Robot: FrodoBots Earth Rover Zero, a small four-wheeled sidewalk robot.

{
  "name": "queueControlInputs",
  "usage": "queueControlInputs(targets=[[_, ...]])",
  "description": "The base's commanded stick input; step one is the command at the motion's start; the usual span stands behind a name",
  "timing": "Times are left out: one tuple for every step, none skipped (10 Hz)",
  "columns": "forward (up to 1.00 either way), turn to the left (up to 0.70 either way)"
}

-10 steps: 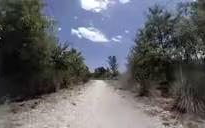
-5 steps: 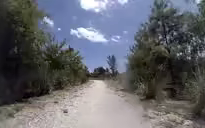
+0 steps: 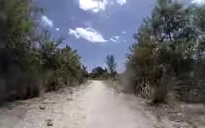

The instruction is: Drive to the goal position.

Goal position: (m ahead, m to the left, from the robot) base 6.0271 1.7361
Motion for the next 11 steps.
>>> queueControlInputs(targets=[[0.85,0.0],[0.85,0.0],[0.85,0.0],[0.85,0.0],[0.85,0.0],[0.85,0.0],[0.85,0.0],[0.85,0.0],[0.85,0.0],[0.85,0.0],[0.85,0.0]])
